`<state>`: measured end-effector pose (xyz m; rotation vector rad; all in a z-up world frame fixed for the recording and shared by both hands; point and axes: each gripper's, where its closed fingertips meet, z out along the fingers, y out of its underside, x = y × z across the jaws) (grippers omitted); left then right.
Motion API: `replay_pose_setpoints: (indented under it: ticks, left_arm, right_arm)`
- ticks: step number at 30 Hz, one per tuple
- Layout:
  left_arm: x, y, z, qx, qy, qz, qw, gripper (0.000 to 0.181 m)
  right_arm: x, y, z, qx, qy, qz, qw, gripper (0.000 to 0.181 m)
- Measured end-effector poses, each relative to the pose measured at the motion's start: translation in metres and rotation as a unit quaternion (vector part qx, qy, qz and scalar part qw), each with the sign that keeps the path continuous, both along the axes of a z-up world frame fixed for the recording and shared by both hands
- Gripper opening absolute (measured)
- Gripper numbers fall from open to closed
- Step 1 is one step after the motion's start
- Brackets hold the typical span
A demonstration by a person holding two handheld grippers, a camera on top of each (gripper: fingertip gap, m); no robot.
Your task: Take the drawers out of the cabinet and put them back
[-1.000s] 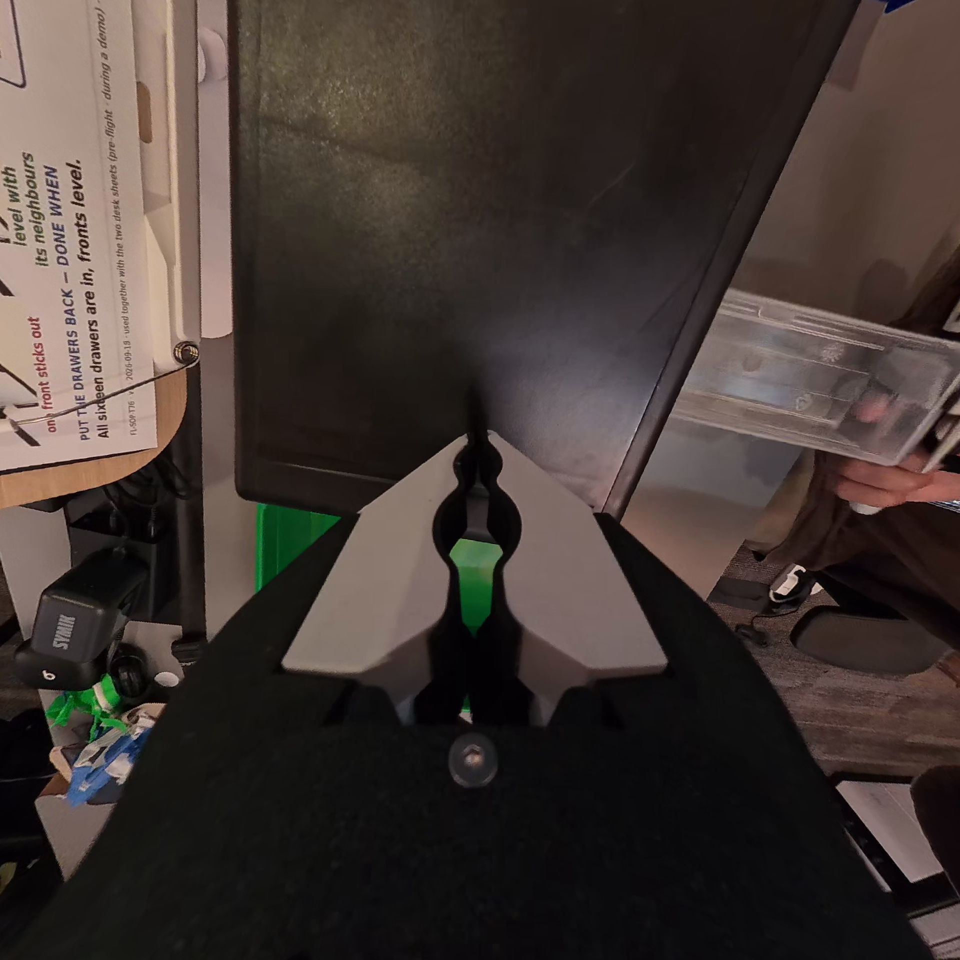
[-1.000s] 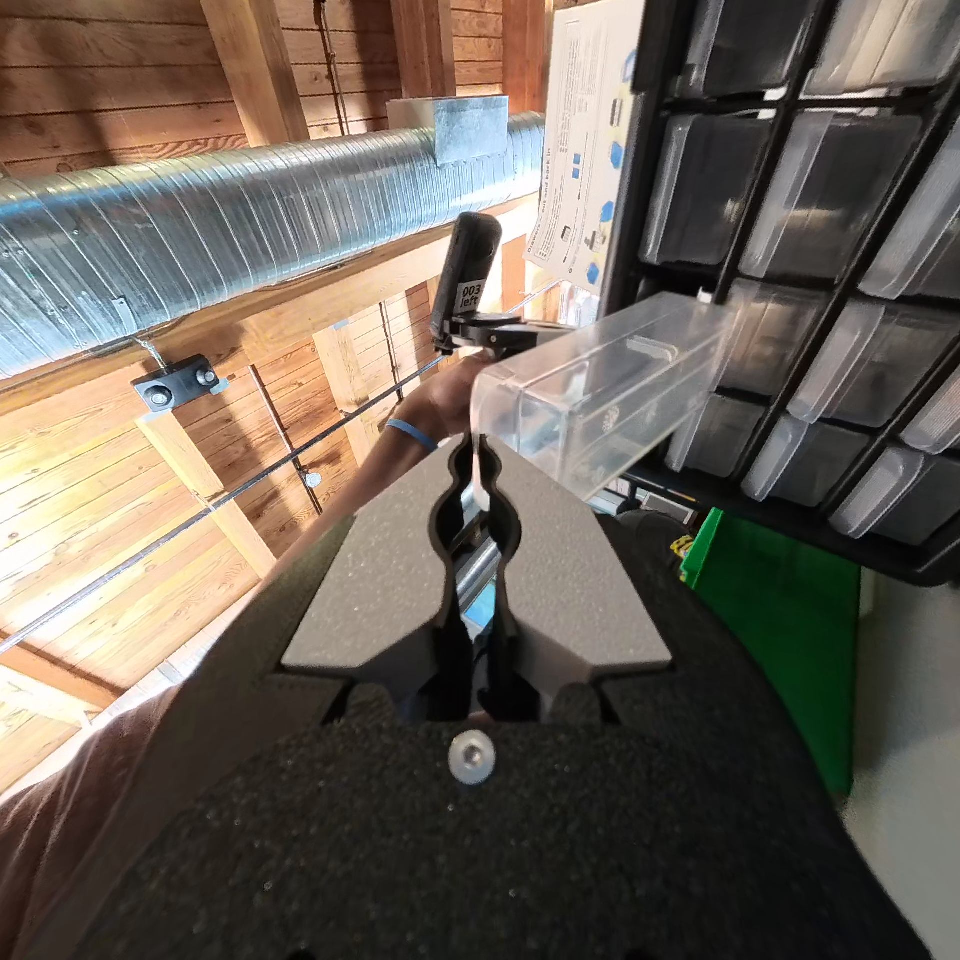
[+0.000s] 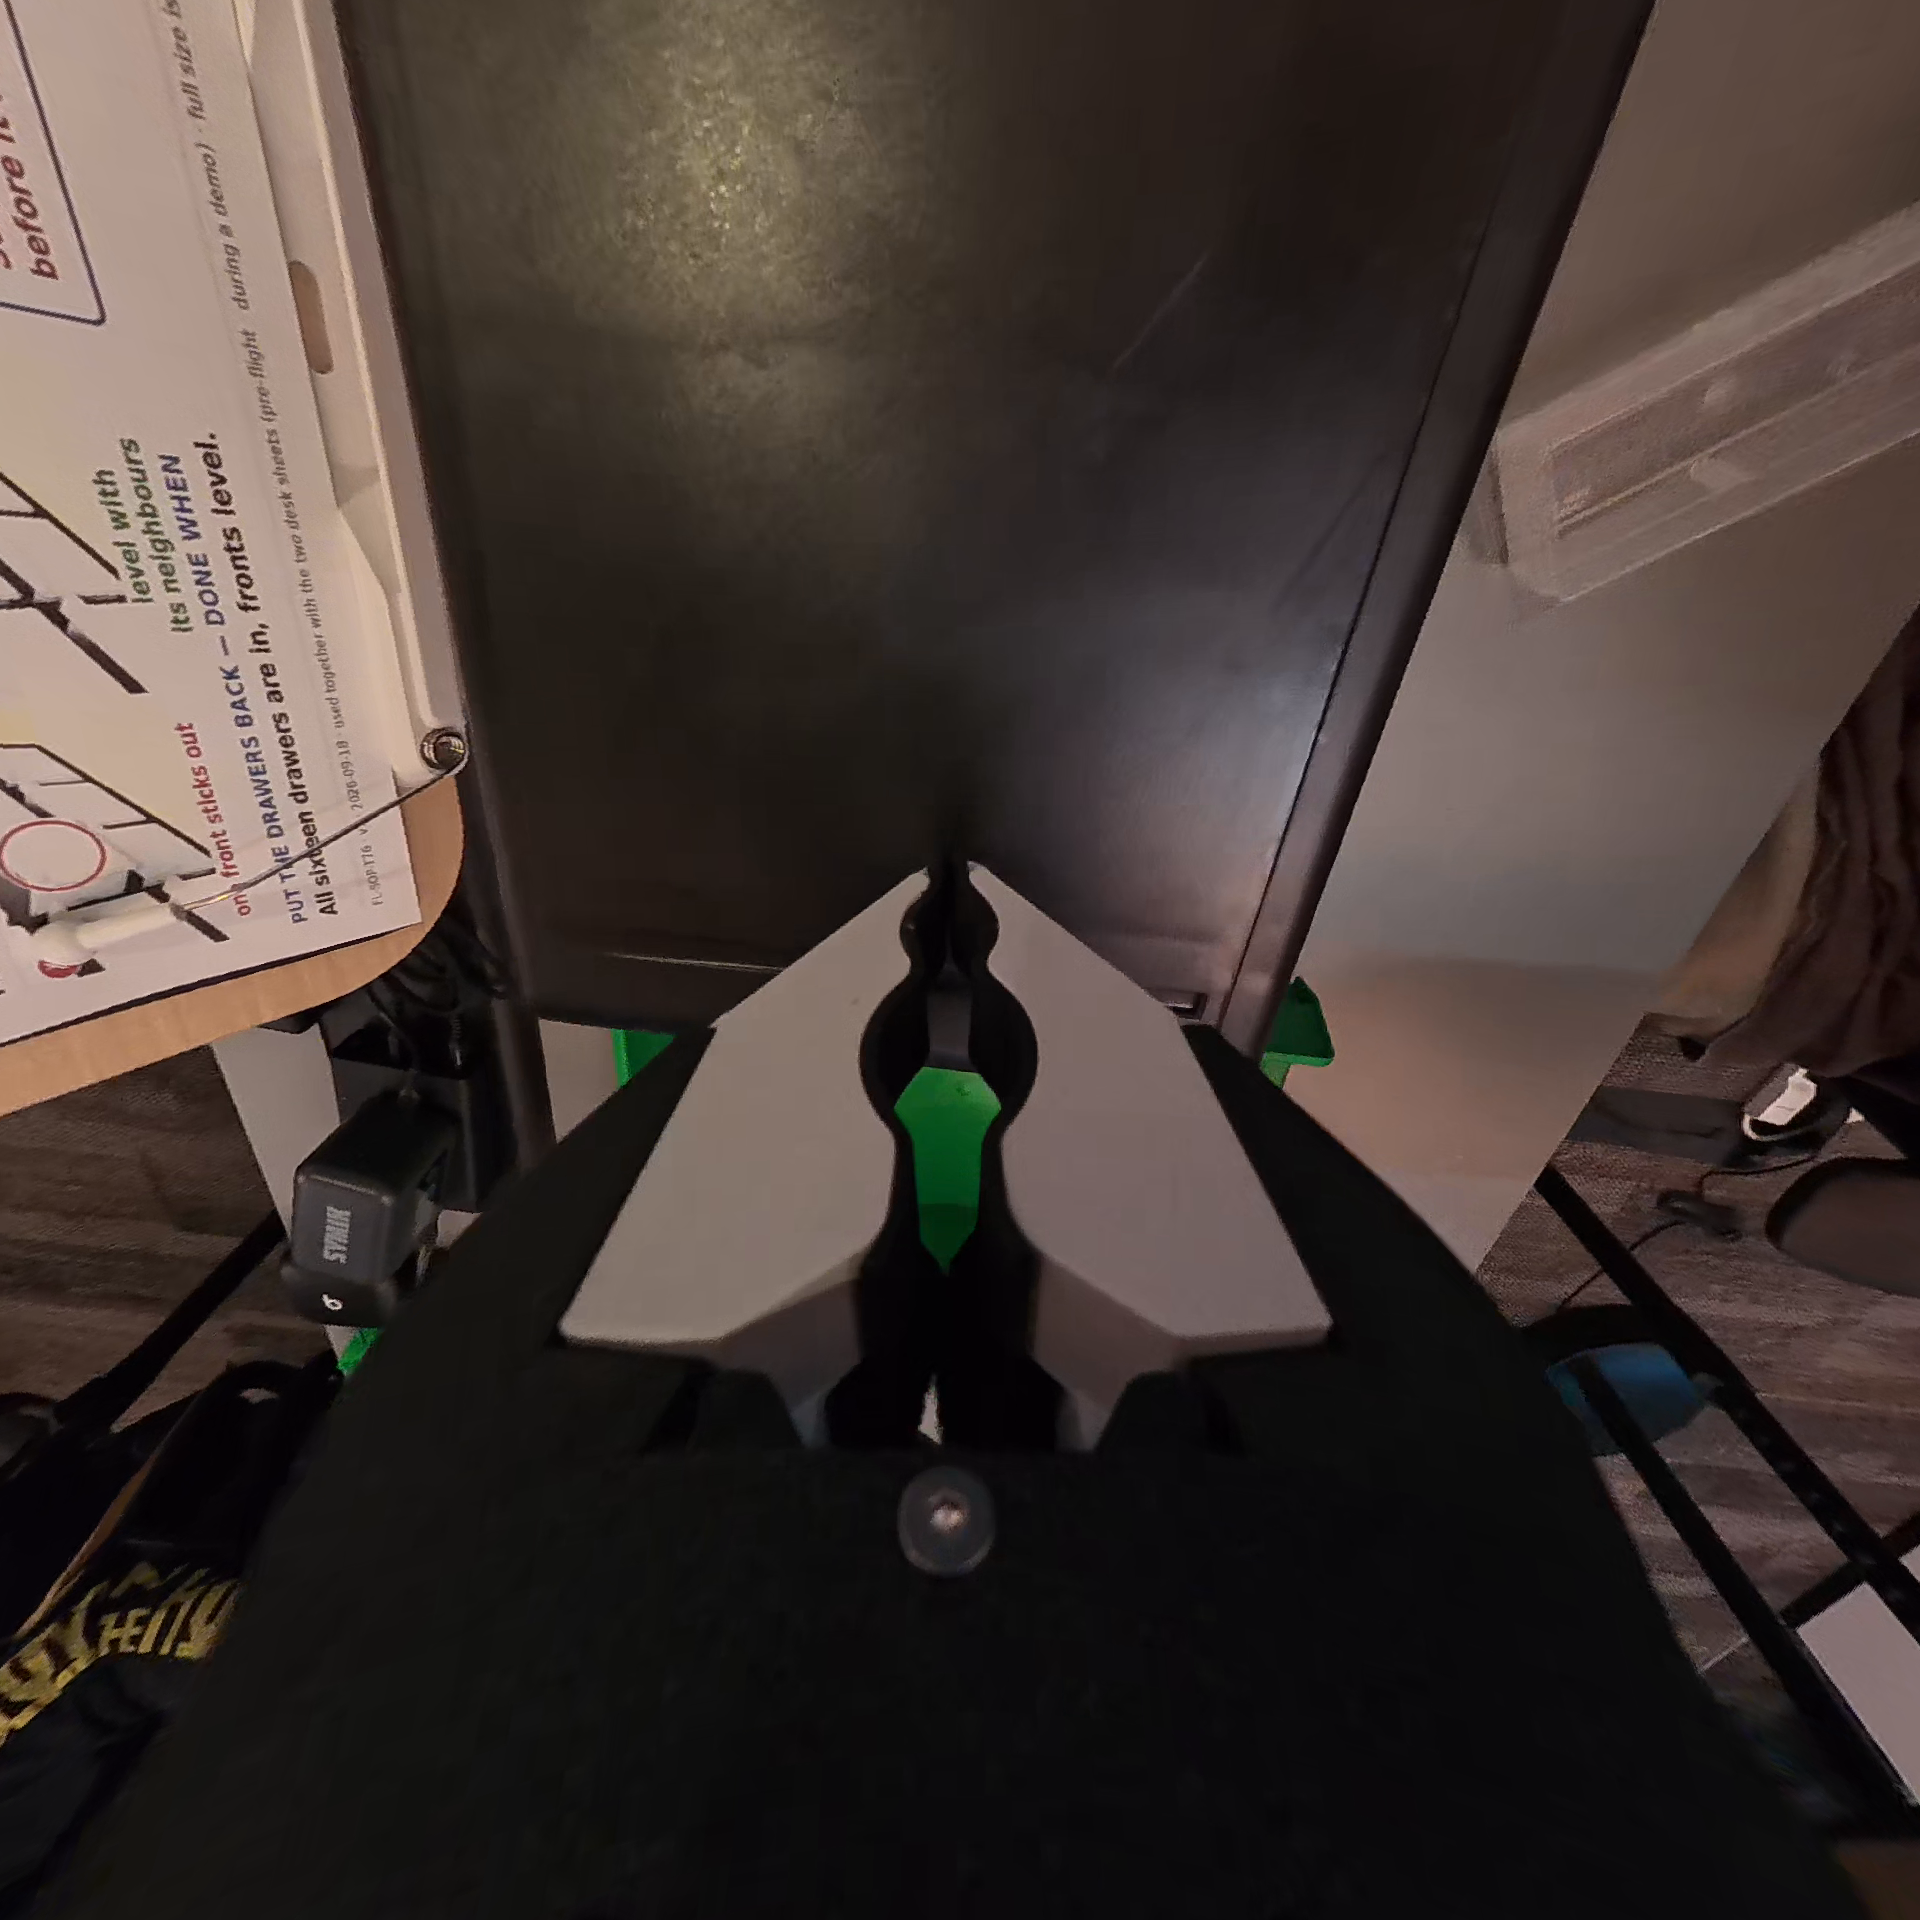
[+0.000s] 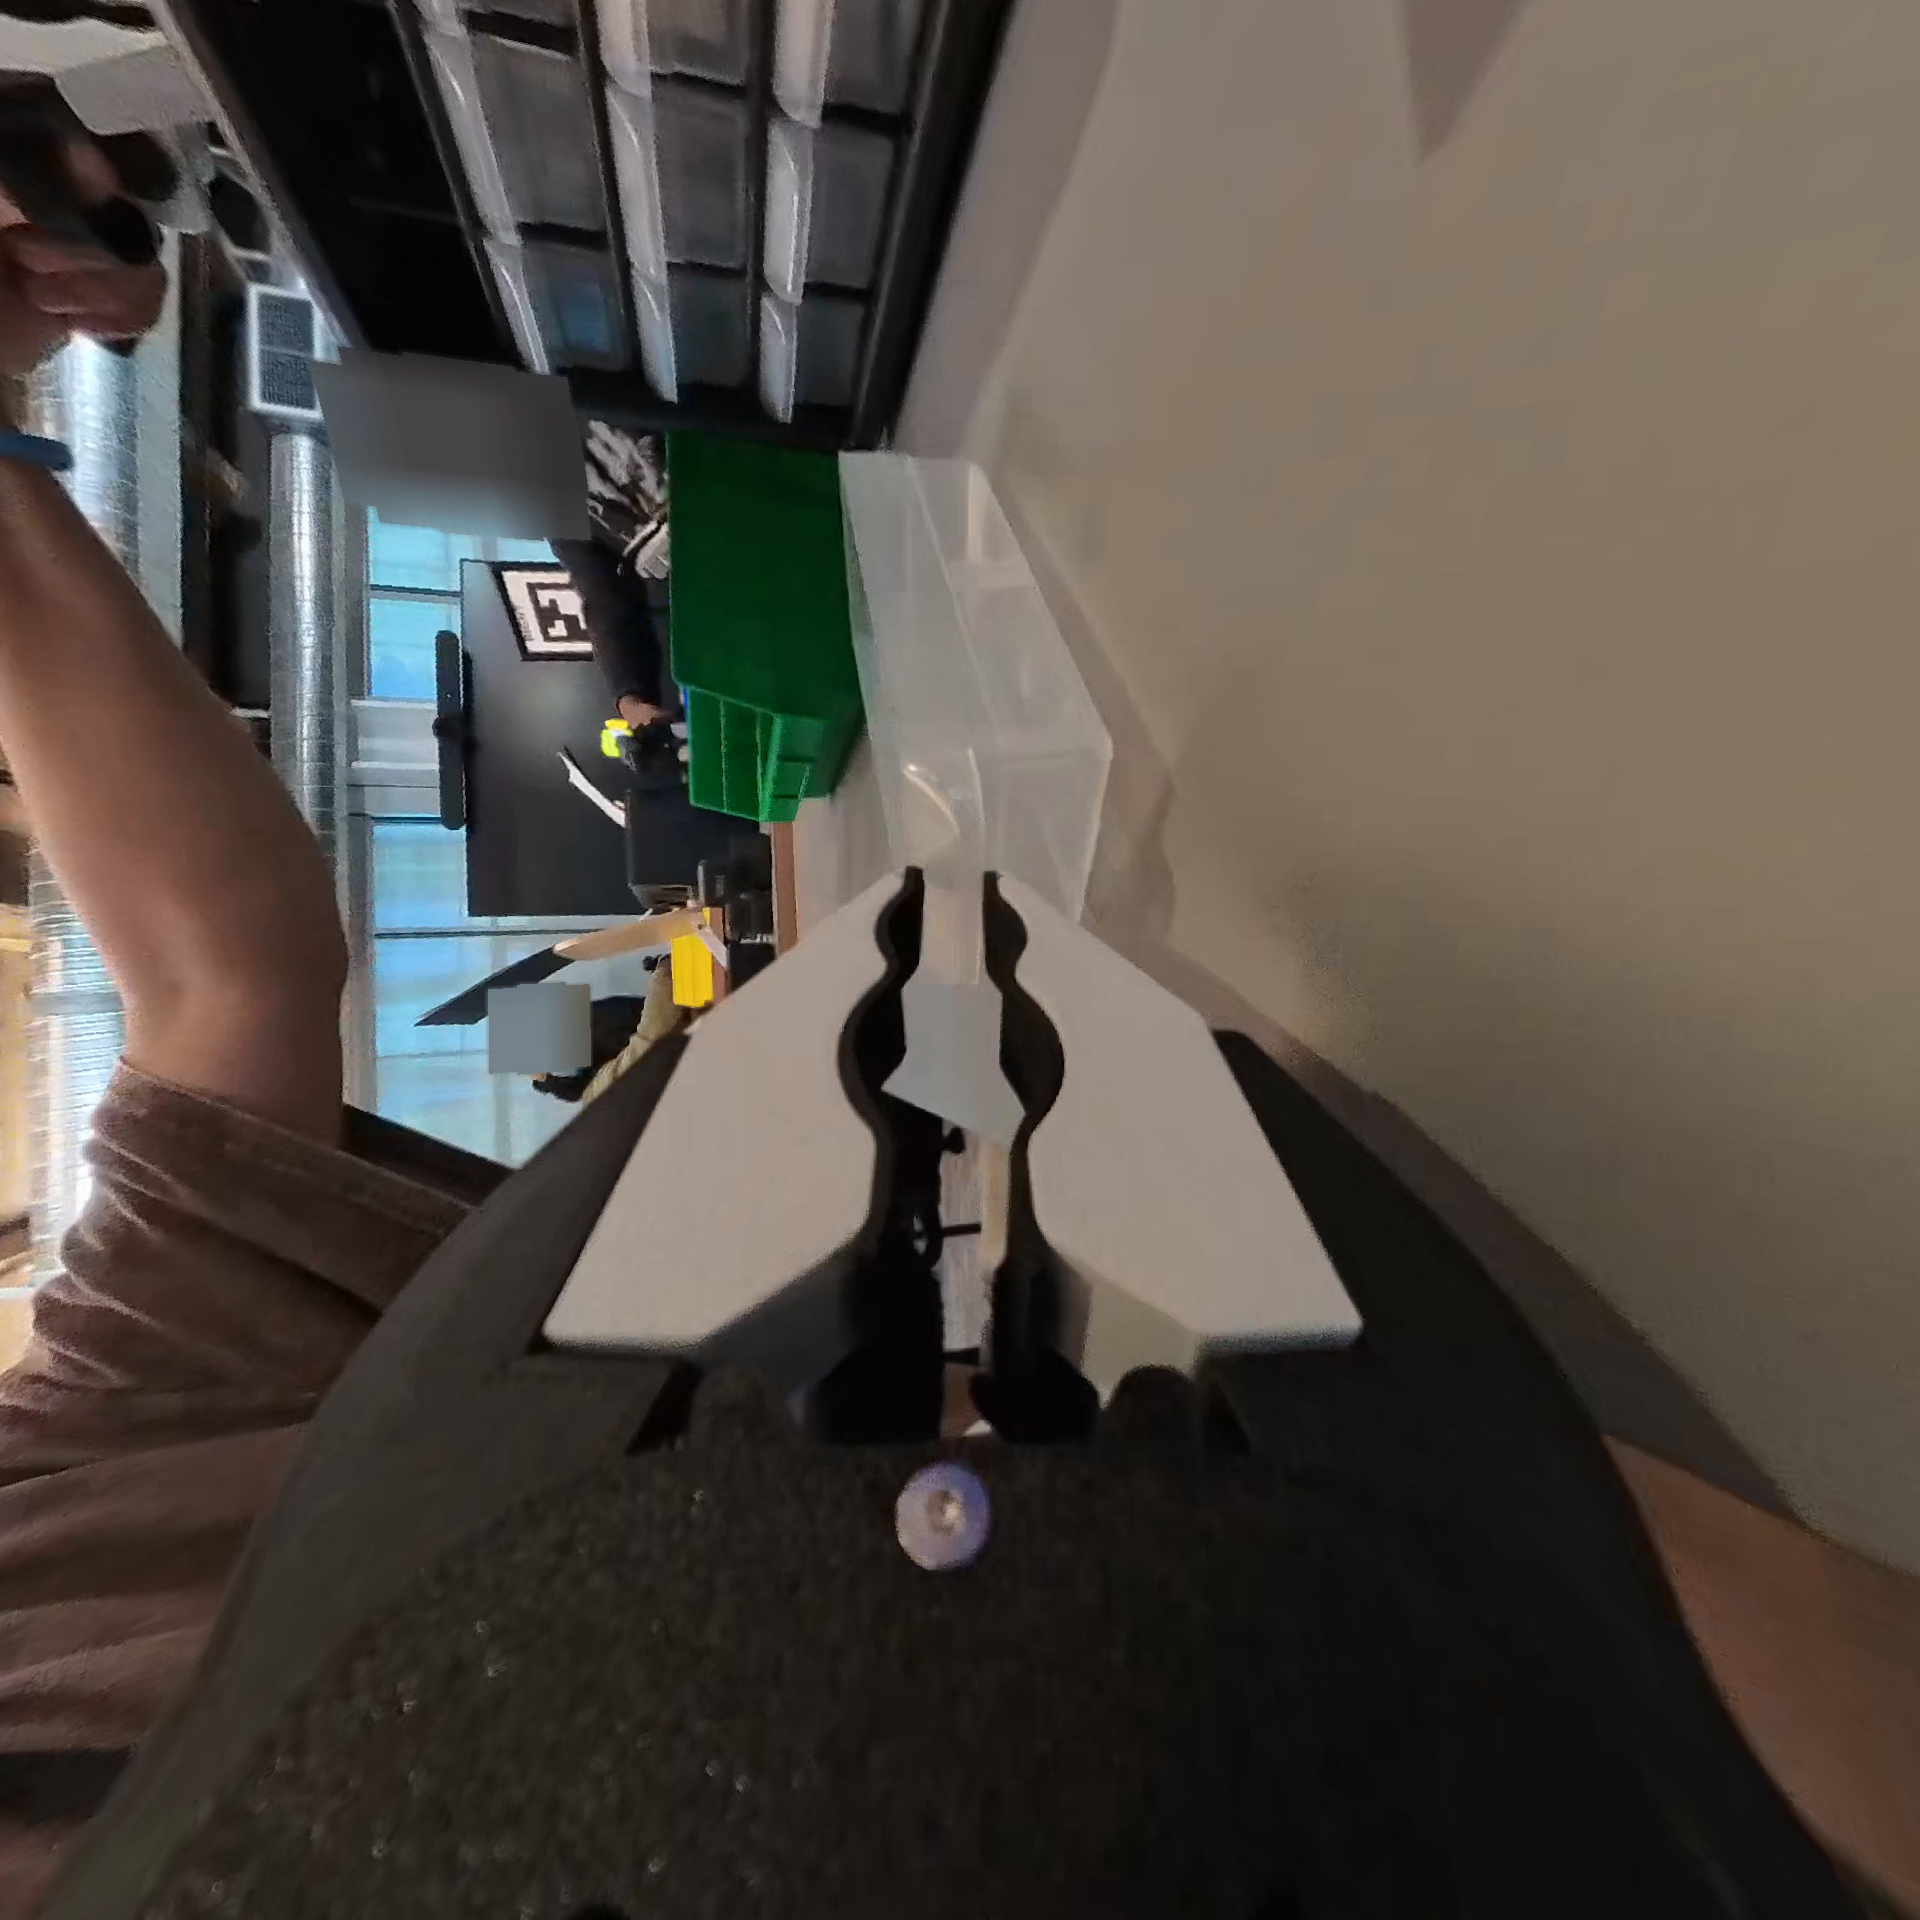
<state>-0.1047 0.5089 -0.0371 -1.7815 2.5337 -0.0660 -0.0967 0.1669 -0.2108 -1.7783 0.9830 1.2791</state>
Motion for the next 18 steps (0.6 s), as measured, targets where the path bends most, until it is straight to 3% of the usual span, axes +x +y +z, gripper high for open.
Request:
replay_pose_setpoints:
  ticks: [6, 9, 12, 15, 18]
  left_arm:
    - [0.000, 0.000, 0.000, -0.019, -0.013, 0.004, 1.000, 0.000]
    - [0.000, 0.000, 0.000, -0.030, -0.024, 0.008, 0.999, 0.000]
    - [0.001, 0.000, 0.000, -0.039, -0.032, 0.009, 0.999, 0.000]
    - [0.001, 0.000, 0.000, -0.041, -0.032, 0.009, 0.999, 0.000]
    - [0.001, 0.000, 0.001, -0.038, -0.028, 0.009, 0.999, 0.000]
  right_arm:
    - [0.005, -0.002, -0.008, -0.004, 0.011, 0.000, 1.000, 0.012]
    - [-0.001, -0.009, -0.005, -0.007, 0.008, 0.028, 1.000, 0.036]
    - [0.007, -0.027, -0.010, -0.066, -0.129, 0.051, 0.988, 0.054]
    - [0.020, -0.020, 0.008, -0.110, -0.357, 0.095, 0.923, 0.065]
    - [-0.003, 0.019, 0.025, -0.118, -0.478, 0.186, 0.850, 0.082]
